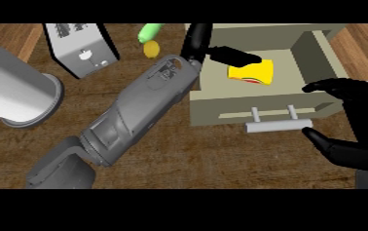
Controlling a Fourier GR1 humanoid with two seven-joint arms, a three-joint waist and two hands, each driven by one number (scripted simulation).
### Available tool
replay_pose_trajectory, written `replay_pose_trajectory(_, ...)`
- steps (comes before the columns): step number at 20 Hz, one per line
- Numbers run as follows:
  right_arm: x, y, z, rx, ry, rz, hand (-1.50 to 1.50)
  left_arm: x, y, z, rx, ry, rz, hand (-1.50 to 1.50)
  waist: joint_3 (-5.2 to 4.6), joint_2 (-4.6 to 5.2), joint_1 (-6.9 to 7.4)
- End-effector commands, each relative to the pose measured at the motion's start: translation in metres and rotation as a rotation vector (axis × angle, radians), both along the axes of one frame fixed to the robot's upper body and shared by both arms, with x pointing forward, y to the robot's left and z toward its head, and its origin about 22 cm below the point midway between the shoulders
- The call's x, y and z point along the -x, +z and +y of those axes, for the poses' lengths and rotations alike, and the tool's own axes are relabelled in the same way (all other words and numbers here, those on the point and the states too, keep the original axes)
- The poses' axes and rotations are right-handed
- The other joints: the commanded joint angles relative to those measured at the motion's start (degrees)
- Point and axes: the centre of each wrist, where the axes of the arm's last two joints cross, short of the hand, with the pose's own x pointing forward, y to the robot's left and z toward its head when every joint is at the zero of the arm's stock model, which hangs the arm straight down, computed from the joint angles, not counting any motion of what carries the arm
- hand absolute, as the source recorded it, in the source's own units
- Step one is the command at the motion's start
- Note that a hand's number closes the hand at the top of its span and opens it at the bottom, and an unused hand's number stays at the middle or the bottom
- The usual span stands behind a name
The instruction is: Pick up the cup, place it into the drawer and close the drawer
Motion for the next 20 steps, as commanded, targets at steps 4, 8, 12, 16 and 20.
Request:
replay_pose_trajectory(4,0.031,0.021,-0.012,0.254,0.055,-0.006,1.50,0.006,0.011,-0.005,0.095,-0.004,0.013,-1.50,-0.04,-0.99,2.54)
replay_pose_trajectory(8,0.022,0.021,-0.014,0.358,0.017,0.015,1.50,-0.005,0.015,0.025,0.122,0.029,0.000,-1.50,-0.05,-0.81,3.68)
replay_pose_trajectory(12,0.037,0.005,0.006,0.439,-0.044,0.023,1.50,-0.010,0.034,0.063,0.152,0.041,0.027,-1.50,-0.05,-1.13,4.50)
replay_pose_trajectory(16,0.017,-0.011,0.012,0.492,-0.083,0.051,1.50,-0.005,0.014,0.093,0.171,0.071,0.023,-1.50,-0.03,-0.79,4.29)
replay_pose_trajectory(20,0.006,-0.001,0.038,0.558,-0.134,0.017,1.50,0.003,0.017,0.135,0.192,0.091,0.037,-1.50,-0.07,-0.98,5.22)
